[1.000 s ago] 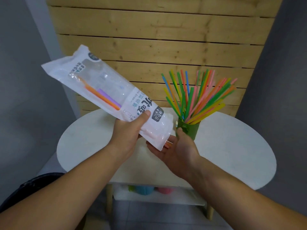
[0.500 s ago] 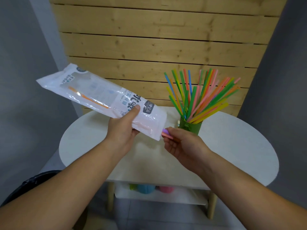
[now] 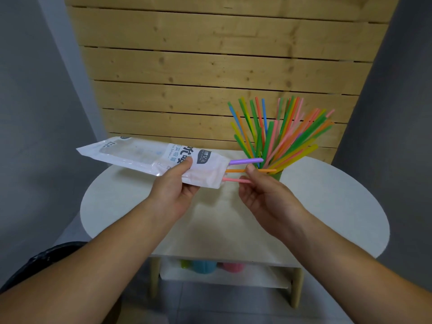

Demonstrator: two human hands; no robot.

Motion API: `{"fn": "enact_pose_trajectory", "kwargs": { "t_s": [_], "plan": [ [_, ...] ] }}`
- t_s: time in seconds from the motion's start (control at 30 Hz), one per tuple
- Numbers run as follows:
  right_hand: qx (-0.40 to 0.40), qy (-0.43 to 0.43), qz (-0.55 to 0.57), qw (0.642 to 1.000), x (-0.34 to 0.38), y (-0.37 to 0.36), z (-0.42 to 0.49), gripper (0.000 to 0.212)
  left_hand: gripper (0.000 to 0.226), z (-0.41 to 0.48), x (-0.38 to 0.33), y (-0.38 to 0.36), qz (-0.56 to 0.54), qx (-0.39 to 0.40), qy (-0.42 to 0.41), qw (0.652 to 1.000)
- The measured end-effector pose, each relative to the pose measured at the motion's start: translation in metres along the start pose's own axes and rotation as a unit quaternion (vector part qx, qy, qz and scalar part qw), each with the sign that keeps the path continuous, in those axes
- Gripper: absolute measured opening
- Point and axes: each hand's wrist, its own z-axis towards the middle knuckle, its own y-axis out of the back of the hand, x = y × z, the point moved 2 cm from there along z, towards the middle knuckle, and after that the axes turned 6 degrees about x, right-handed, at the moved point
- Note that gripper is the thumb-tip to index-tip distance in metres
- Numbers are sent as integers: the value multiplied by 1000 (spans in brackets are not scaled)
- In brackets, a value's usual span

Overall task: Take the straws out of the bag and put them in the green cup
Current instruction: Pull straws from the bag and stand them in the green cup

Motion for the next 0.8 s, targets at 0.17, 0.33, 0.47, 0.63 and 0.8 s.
{"fn": "enact_pose_trajectory", "kwargs": {
  "t_s": [0.17, 0.33, 0.47, 0.63, 0.8],
  "plan": [
    [12, -7, -14, 1000, -9, -10, -2, 9, 36, -3, 1, -3, -4, 0, 0, 1000],
    [25, 8, 5, 1000, -6, -16, 0, 9, 36, -5, 1, -5, -4, 10, 5, 1000],
    [-12, 18, 51, 998, -1, -15, 3, 9, 29, -7, 1, -8, 1, 25, 10, 1000],
    [-29, 22, 85, 996, 0, -15, 5, 9, 33, -6, 4, -9, 12, 27, 20, 999],
    [-66, 35, 68, 995, 0, -13, 3, 7, 32, -6, 6, -9, 7, 28, 28, 999]
  ]
}}
